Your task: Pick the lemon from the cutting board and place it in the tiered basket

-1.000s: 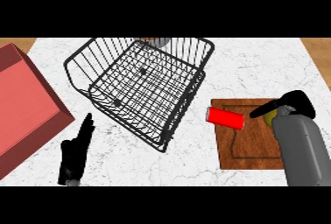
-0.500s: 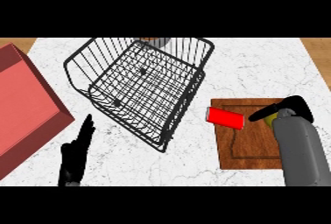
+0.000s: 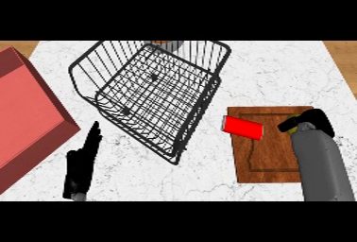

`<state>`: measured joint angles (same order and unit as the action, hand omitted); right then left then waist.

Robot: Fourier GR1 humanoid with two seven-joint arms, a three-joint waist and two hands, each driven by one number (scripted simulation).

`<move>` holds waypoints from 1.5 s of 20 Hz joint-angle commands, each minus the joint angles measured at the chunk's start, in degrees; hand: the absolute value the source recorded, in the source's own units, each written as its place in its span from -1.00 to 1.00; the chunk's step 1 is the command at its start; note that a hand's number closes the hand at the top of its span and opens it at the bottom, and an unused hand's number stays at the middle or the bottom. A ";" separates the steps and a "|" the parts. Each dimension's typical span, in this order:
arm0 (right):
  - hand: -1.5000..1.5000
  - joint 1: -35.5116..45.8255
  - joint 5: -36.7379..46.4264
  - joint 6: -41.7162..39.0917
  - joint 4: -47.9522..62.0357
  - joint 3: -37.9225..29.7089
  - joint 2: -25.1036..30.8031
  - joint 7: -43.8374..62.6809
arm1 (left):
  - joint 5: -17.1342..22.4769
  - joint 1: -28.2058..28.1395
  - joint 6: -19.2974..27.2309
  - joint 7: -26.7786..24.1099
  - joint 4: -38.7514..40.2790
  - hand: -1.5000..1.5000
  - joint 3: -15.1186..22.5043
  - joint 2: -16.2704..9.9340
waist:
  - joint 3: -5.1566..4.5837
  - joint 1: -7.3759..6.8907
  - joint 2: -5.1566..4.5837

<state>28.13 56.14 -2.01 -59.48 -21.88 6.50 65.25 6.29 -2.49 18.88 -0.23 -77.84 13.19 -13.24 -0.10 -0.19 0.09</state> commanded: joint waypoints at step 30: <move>1.00 -8.82 8.43 4.99 -53.55 56.15 -6.43 6.24 | -0.78 -3.36 -1.45 0.46 -0.10 0.00 -2.50 1.22 | -0.13 2.68 1.95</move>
<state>17.62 60.71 2.34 -100.40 29.25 1.24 60.85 4.86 -5.21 17.96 0.43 -78.37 11.14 -11.96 -0.28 1.84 2.14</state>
